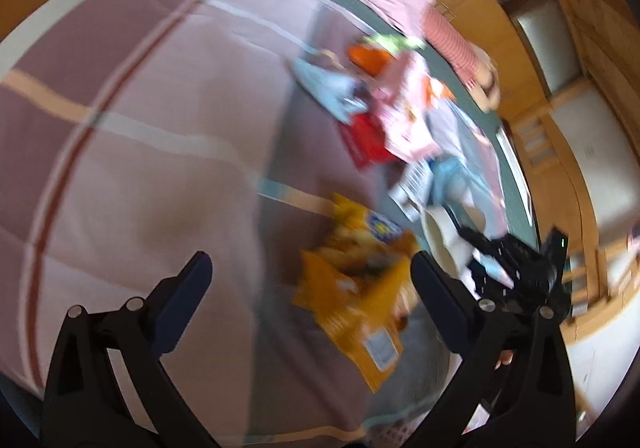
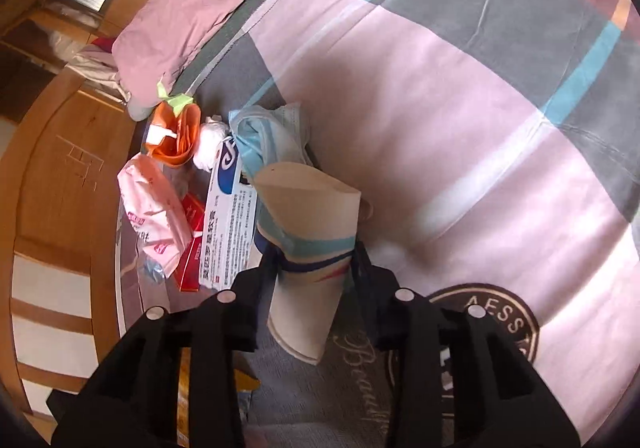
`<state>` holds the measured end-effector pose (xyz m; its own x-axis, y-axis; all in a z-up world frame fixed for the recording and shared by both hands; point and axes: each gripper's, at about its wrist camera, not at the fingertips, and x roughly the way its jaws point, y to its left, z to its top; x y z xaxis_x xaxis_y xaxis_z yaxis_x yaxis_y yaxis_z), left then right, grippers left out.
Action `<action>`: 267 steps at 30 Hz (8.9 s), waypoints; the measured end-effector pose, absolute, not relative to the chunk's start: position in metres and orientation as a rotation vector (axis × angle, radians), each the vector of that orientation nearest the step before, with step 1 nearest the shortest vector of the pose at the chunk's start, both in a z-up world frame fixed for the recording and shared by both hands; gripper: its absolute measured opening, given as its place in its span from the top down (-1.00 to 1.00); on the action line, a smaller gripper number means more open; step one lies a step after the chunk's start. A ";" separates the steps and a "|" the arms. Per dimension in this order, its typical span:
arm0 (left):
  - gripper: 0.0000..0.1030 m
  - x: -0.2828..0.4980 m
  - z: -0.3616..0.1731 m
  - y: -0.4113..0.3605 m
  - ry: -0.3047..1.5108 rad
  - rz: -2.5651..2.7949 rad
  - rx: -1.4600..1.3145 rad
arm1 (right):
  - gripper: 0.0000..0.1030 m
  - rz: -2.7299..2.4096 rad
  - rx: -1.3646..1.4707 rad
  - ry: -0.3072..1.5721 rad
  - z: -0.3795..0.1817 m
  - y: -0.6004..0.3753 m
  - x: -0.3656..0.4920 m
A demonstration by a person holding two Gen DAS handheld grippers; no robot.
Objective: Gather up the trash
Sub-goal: 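Take the yellow chip bag with the left tool while the right tool grasps the white paper cup, then carry chip bag and paper cup over the trash bag and open both tools, then move both tools back over the trash pile on the bed, then grasp the pink tissue package with the right tool, then take the pink package with the left tool while the right tool grasps the red cigarette box, then carry pink package and cigarette box over the trash bag and open both tools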
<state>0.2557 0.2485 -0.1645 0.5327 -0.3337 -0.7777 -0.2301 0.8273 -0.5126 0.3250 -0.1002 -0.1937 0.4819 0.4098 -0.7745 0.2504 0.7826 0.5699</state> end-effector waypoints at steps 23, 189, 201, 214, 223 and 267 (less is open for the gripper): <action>-0.02 0.239 -0.152 0.163 0.970 -0.147 -0.114 | 0.27 0.221 0.449 0.966 -0.116 -0.074 0.207; -0.88 0.231 -0.152 0.307 1.031 0.251 -0.595 | -0.64 0.180 0.465 1.085 -0.162 0.051 0.364; -0.51 0.250 -0.199 0.282 1.197 0.106 -0.523 | -0.44 0.104 0.071 1.099 -0.200 0.126 0.419; 0.44 0.237 -0.169 0.294 1.054 0.075 -0.588 | -0.19 0.234 0.109 1.181 -0.172 0.112 0.363; 0.48 0.212 -0.143 0.312 0.945 0.060 -0.663 | -0.19 0.320 0.028 1.109 -0.146 0.120 0.312; 0.49 0.044 -0.073 -0.100 0.930 -0.733 -0.097 | -0.60 -0.219 0.386 0.910 -0.058 -0.332 -0.017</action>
